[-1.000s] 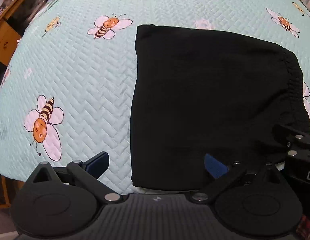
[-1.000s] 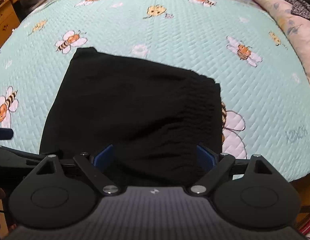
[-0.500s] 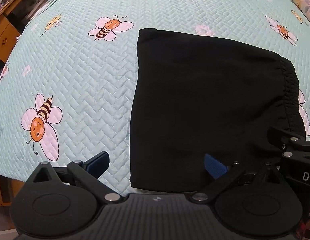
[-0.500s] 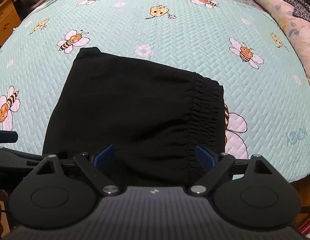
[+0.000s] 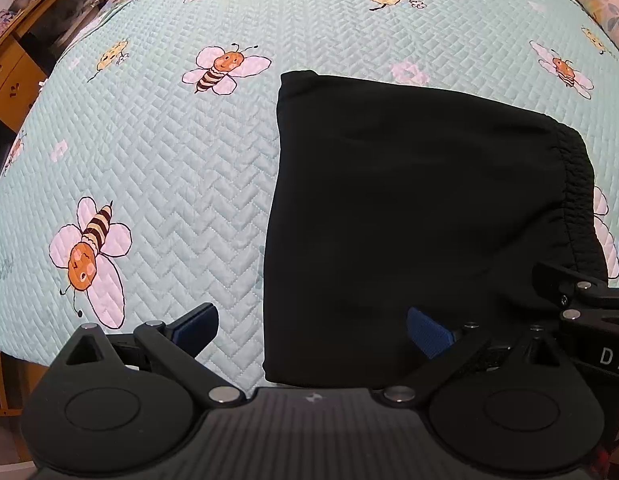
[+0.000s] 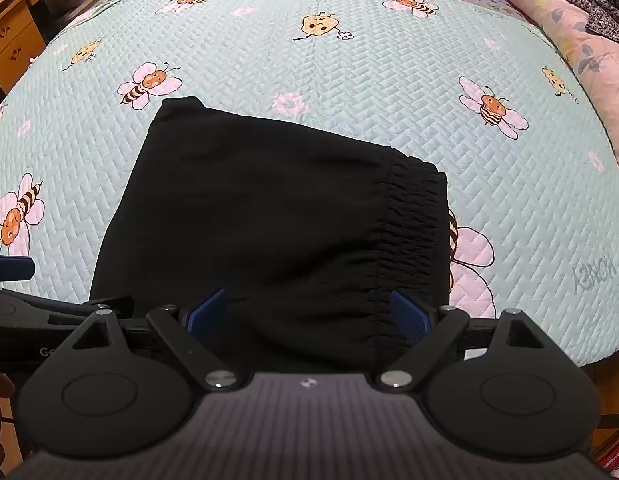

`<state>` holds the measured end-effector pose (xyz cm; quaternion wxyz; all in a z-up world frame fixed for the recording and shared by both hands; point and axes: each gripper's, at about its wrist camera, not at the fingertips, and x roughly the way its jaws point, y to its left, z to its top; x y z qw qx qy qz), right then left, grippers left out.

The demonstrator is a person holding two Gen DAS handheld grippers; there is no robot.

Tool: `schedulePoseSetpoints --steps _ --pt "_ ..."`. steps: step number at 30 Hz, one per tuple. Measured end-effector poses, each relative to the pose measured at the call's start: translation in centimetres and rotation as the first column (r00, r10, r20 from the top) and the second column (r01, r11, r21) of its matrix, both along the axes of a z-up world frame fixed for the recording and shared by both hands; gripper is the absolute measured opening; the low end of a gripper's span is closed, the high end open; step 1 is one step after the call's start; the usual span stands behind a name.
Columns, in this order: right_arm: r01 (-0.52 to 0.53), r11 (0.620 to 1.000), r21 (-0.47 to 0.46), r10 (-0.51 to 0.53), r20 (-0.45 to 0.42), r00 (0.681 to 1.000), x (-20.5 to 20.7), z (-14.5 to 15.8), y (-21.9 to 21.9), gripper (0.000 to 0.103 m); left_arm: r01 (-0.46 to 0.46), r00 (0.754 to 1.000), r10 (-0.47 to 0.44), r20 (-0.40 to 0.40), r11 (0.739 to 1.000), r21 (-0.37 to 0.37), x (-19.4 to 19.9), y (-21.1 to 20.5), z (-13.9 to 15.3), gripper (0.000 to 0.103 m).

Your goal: Fold clothes

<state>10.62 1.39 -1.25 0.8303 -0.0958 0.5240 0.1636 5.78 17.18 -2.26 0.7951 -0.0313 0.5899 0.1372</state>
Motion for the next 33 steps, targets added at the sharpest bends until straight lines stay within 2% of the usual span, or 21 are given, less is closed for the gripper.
schedulePoseSetpoints --steps 13,18,21,24,25,27,29,30,31,33 --pt "0.007 0.999 0.035 -0.006 -0.028 1.000 0.2 -0.4 -0.4 0.089 0.004 1.000 -0.004 0.011 1.000 -0.008 0.1 0.0 -0.2 0.101" --pt "0.020 0.996 0.085 -0.015 -0.058 0.998 0.6 -0.7 -1.0 0.089 0.005 1.000 -0.005 0.021 1.000 -0.019 0.2 0.0 -0.2 0.101" --pt "0.017 0.991 0.130 -0.008 -0.075 0.997 0.7 -0.7 -1.4 0.089 -0.001 0.998 0.005 0.069 0.999 -0.054 0.1 0.9 0.2 0.101" --pt "0.010 0.974 0.226 0.004 -0.059 0.998 1.4 -0.2 -3.1 0.089 -0.028 0.981 0.054 0.186 0.990 -0.139 -0.5 3.5 1.0 0.101" --pt "0.007 0.961 0.278 0.006 -0.046 0.999 1.7 -0.1 -4.1 0.089 -0.036 0.970 0.075 0.232 0.985 -0.167 -0.8 4.8 1.0 0.101" --pt "0.009 0.907 0.422 0.003 -0.029 1.000 2.5 -0.3 -7.0 0.089 -0.083 0.945 0.142 0.295 0.976 -0.202 -1.5 7.7 0.5 0.101" --pt "0.042 0.824 0.566 -0.016 -0.051 0.999 3.8 -1.3 -10.3 0.089 -0.141 0.914 0.222 0.340 0.959 -0.246 -2.4 10.6 -0.4 0.102" --pt "0.074 0.771 0.632 -0.030 -0.079 0.996 4.5 -2.2 -12.1 0.089 -0.157 0.906 0.249 0.343 0.949 -0.273 -2.6 12.0 -1.1 0.102" --pt "0.108 0.722 0.683 -0.050 -0.103 0.993 5.1 -3.1 -13.8 0.089 -0.164 0.905 0.260 0.336 0.943 -0.288 -2.6 12.9 -1.8 0.102" --pt "0.193 0.649 0.736 -0.119 -0.153 0.981 6.3 -5.3 -16.9 0.089 -0.167 0.916 0.252 0.313 0.947 -0.273 -2.1 14.1 -3.4 0.101"
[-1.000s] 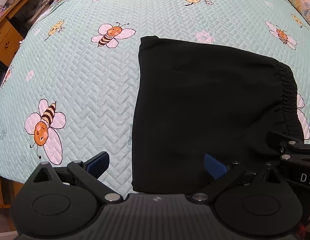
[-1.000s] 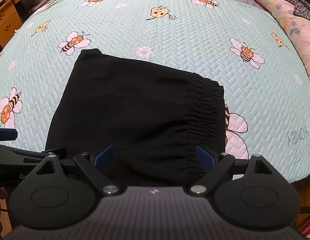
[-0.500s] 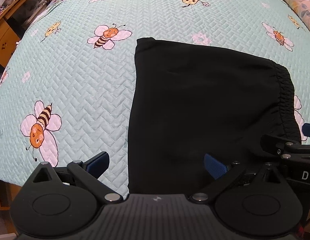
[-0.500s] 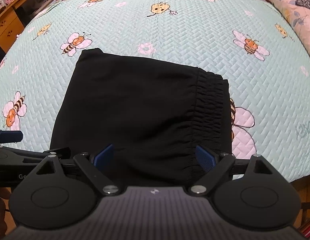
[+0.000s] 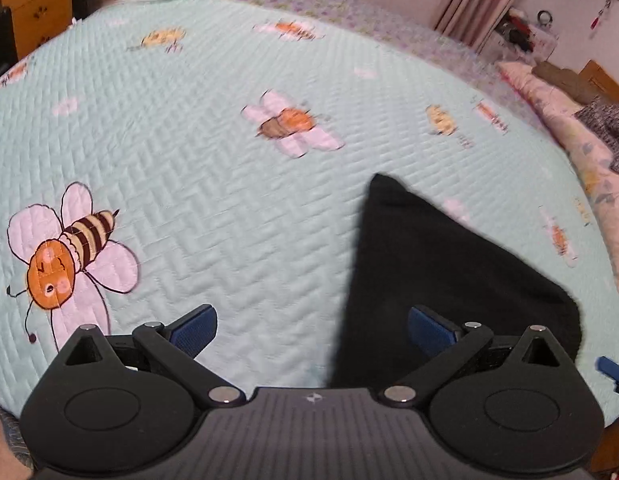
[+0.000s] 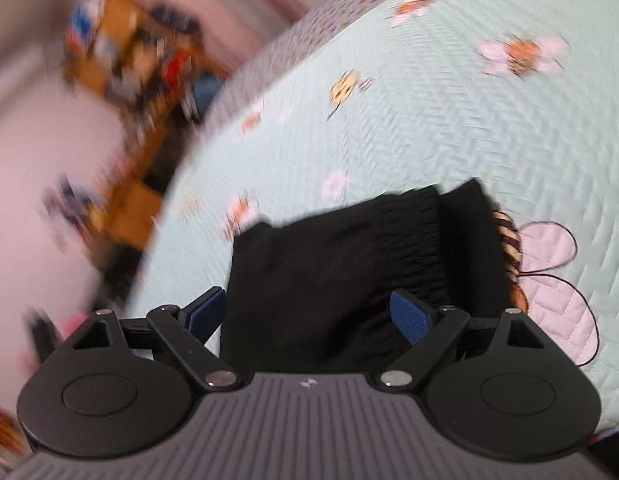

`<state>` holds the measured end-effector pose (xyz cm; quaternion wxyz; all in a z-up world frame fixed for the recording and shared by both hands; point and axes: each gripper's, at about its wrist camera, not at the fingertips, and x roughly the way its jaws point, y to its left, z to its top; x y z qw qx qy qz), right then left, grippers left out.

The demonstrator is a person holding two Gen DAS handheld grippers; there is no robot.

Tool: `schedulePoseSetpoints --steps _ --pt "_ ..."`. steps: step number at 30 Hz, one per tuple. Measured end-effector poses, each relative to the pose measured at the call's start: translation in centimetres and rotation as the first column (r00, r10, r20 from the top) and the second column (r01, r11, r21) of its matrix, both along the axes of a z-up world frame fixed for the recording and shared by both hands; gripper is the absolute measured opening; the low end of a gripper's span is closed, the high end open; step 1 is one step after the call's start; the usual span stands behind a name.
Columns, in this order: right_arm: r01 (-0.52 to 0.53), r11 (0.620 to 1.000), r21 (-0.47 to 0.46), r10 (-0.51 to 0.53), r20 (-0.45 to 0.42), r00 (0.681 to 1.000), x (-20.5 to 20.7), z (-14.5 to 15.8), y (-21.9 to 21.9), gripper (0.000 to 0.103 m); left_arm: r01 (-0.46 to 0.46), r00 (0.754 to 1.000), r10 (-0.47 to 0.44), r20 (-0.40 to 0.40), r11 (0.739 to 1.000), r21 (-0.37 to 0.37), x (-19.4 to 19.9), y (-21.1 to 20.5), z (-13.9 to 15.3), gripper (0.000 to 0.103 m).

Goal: Fold clothes
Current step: 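Grasp the folded black pants with both grippers at opposite edges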

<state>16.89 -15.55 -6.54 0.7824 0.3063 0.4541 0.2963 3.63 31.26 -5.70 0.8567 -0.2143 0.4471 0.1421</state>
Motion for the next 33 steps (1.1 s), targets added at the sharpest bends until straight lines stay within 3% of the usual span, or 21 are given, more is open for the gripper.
schedulePoseSetpoints --steps 5,7,11,14,17,21,27,33 --pt "0.106 0.994 0.013 -0.105 -0.058 0.993 1.5 -4.2 -4.2 0.091 0.074 0.997 -0.073 -0.037 0.997 0.025 1.6 1.2 -3.9 0.100" --pt "0.096 0.995 0.010 -0.095 -0.090 0.991 1.9 -5.7 -4.6 0.091 0.092 0.995 -0.094 -0.043 0.995 -0.037 2.2 1.6 -5.2 0.100" --pt "0.020 0.998 0.053 -0.010 -0.173 0.985 2.6 -8.6 -4.1 0.091 0.090 0.996 -0.086 0.030 0.973 -0.211 2.5 3.3 -7.0 0.102" --pt "-0.017 0.997 0.080 0.033 -0.209 0.977 2.9 -10.2 -3.5 0.092 0.114 0.993 -0.095 0.074 0.941 -0.318 3.0 4.4 -7.6 0.102" --pt "-0.031 0.987 0.158 0.067 -0.230 0.971 3.5 -11.2 -3.5 0.103 0.188 0.982 -0.160 0.102 0.895 -0.404 4.1 4.5 -8.2 0.102" --pt "-0.078 0.971 0.226 0.133 -0.243 0.961 4.8 -11.5 -2.9 0.103 0.253 0.968 -0.225 0.115 0.852 -0.459 6.0 3.9 -9.0 0.102" --pt "-0.158 0.966 0.204 0.203 -0.223 0.953 5.6 -10.6 -1.2 0.103 0.342 0.938 -0.318 0.136 0.797 -0.498 8.8 2.7 -9.8 0.102" --pt "-0.170 0.960 0.223 0.223 -0.241 0.944 6.1 -10.3 -0.6 0.103 0.465 0.876 -0.445 0.185 0.680 -0.566 11.5 -0.2 -11.1 0.102"
